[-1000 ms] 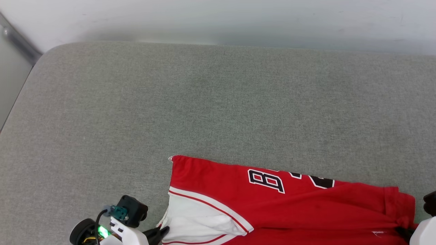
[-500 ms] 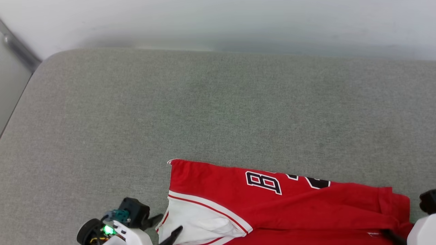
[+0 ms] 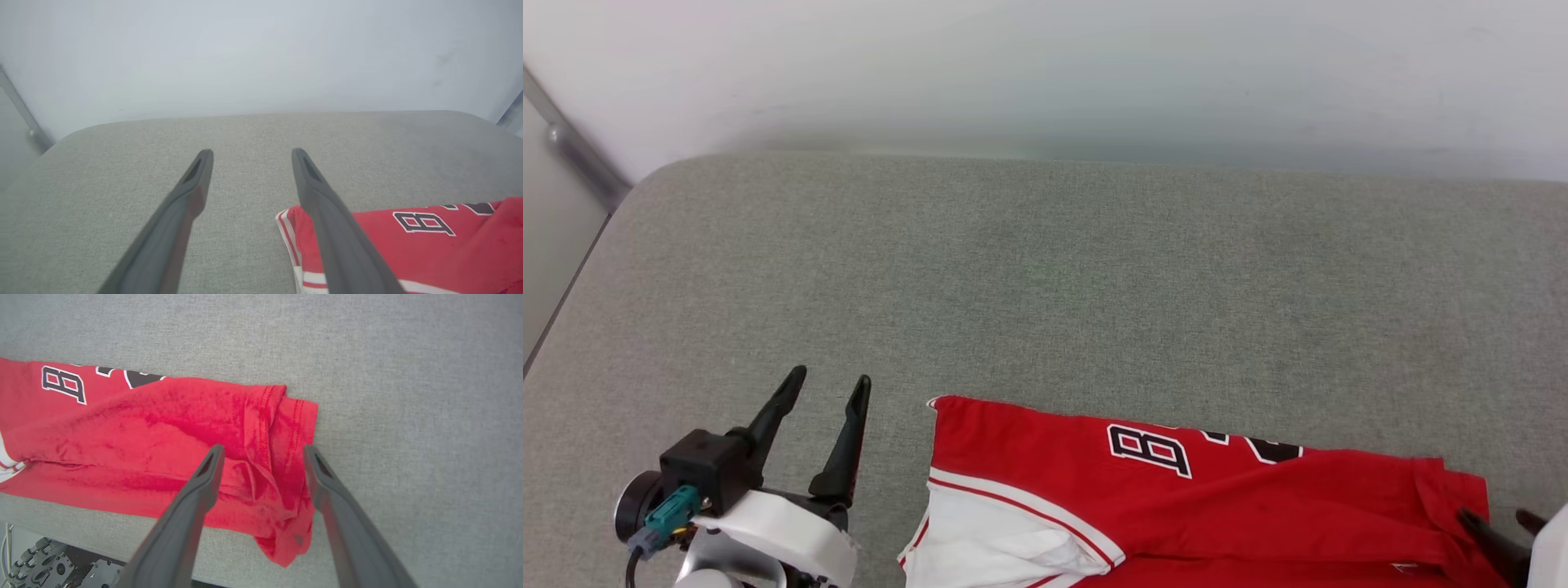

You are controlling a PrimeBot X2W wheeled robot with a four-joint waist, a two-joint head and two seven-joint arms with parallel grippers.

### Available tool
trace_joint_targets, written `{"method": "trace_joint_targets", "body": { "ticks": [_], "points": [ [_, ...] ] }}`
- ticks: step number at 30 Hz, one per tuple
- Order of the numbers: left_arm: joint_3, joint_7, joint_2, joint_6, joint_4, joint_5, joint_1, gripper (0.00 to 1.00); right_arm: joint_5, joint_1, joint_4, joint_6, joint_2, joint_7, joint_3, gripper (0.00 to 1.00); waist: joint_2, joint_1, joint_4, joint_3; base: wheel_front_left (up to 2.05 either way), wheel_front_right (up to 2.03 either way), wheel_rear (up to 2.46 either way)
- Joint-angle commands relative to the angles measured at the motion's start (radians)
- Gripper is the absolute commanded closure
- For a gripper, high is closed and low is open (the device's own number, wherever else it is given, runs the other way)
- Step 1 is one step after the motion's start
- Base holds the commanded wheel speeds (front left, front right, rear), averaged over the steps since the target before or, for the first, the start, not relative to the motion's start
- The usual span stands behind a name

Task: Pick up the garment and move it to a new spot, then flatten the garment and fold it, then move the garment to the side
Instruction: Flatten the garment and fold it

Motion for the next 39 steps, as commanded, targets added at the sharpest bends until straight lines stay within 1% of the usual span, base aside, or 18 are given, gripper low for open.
{"method": "trace_joint_targets", "body": {
  "ticks": [1,4,7,8,11,14,18,20,25,29,35,39],
  "points": [
    [0.045,-0.012,-0.033,0.024,-0.010,0.031,0.037,0.00,-0.031,0.020,-0.004,0.000,0.044,0.021,-0.038,0.00,0.0000,0.0001,0.002,0.000,0.00,0.00,0.00],
    [0.172,-0.014,-0.101,0.036,-0.062,0.124,0.083,0.00,-0.074,0.024,0.007,0.000,0.118,0.041,-0.110,0.00,0.0000,0.0001,0.008,0.006,0.00,0.00,0.00],
    [0.285,-0.014,-0.171,0.018,-0.096,0.233,0.132,0.00,-0.099,0.015,0.027,0.000,0.172,0.047,-0.150,0.00,0.0000,0.0001,0.015,0.015,0.00,0.00,0.00],
    [0.285,-0.014,-0.171,0.018,-0.096,0.233,0.132,0.00,-0.099,0.015,0.027,0.000,0.172,0.047,-0.150,0.00,0.0000,0.0001,0.015,0.015,0.00,0.00,0.00],
    [0.368,-0.014,-0.231,-0.019,-0.111,0.331,0.169,0.00,-0.118,-0.003,0.062,0.000,0.213,0.038,-0.186,0.00,0.0000,0.0001,0.022,0.022,0.00,0.00,0.00],
    [0.418,-0.014,-0.278,-0.066,-0.106,0.405,0.191,0.00,-0.140,-0.020,0.110,0.000,0.240,0.021,-0.222,0.00,0.0000,0.0001,0.030,0.031,0.00,0.00,0.00],
    [0.465,-0.014,-0.343,-0.128,-0.096,0.458,0.203,0.00,-0.147,-0.054,0.180,0.000,0.273,-0.008,-0.259,0.00,0.0000,0.0001,0.042,0.045,0.00,0.00,0.00],
    [0.483,-0.014,-0.370,-0.158,-0.091,0.477,0.200,0.00,-0.151,-0.063,0.211,0.000,0.275,-0.016,-0.264,0.00,0.0000,0.0001,0.049,0.054,0.00,0.00,0.00],
    [0.525,-0.014,-0.420,-0.222,-0.077,0.520,0.185,0.00,-0.167,-0.077,0.287,-0.001,0.258,-0.031,-0.265,0.00,0.0000,0.0001,0.063,0.075,0.00,0.00,0.00],
    [0.553,-0.014,-0.453,-0.263,-0.068,0.547,0.178,0.00,-0.157,-0.073,0.341,-0.001,0.251,-0.026,-0.234,0.00,0.0000,0.0001,0.072,0.088,0.00,0.00,0.00],
    [0.579,-0.014,-0.492,-0.305,-0.053,0.577,0.167,0.00,-0.109,-0.068,0.393,0.003,0.275,-0.017,-0.143,0.00,0.0000,0.0001,0.078,0.094,0.00,0.00,0.00],
    [0.591,-0.014,-0.505,-0.320,-0.044,0.593,0.164,0.00,-0.063,-0.071,0.403,0.006,0.295,-0.020,-0.072,0.00,0.0000,0.0001,0.079,0.087,0.00,0.00,0.00]
  ]
}}
